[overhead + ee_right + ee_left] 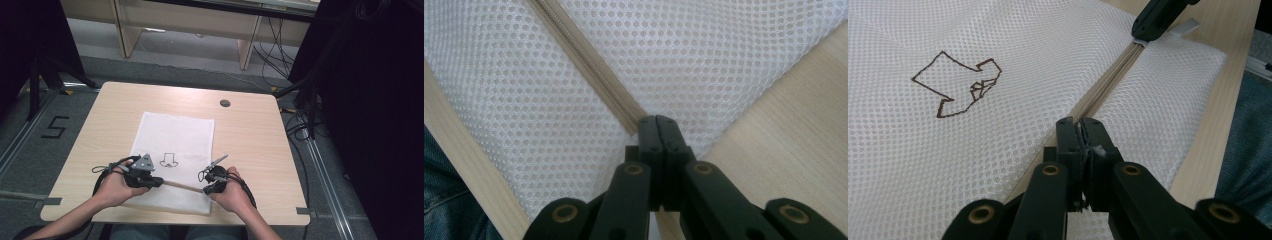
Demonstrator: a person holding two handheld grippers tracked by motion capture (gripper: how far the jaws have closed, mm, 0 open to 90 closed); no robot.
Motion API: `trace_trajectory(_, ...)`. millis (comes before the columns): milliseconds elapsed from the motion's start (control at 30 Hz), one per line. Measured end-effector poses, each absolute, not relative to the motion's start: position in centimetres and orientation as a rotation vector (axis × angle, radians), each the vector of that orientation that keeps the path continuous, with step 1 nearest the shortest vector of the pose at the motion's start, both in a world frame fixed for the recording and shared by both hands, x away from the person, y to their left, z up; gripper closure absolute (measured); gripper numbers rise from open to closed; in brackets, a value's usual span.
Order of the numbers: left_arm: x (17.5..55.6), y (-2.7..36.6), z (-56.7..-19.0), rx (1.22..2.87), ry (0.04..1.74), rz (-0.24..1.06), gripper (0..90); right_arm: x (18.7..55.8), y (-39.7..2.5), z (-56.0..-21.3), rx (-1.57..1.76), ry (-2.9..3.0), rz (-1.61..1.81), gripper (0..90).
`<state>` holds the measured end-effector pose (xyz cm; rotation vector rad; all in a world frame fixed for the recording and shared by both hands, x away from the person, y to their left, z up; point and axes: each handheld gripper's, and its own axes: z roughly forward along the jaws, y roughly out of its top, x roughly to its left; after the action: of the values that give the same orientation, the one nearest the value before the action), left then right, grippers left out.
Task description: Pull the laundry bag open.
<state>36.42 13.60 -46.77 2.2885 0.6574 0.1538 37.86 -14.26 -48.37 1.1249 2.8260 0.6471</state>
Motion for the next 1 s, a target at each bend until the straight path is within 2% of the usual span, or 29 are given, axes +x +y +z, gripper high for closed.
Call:
trace_trajectory(367,36.4,14.0,-46.7,2.264,0.702,0.151,87.3,37.8,-14.3,-48.3,1.127,2.823,0.642,90.0)
trace_trajectory(400,36.6,14.3,-46.7,2.292,0.654,0.153,87.3,37.9,-14.3,-48.4,1.11,2.829,0.649,90.0)
trace_trajectory(433,36.3,14.3,-46.8,2.259,0.709,0.144,87.3,37.9,-14.3,-48.4,1.112,2.83,0.65,90.0)
trace_trajectory(1000,36.3,14.6,-46.7,2.269,0.697,0.151,87.3,37.9,-14.3,-48.4,1.121,2.826,0.645,90.0)
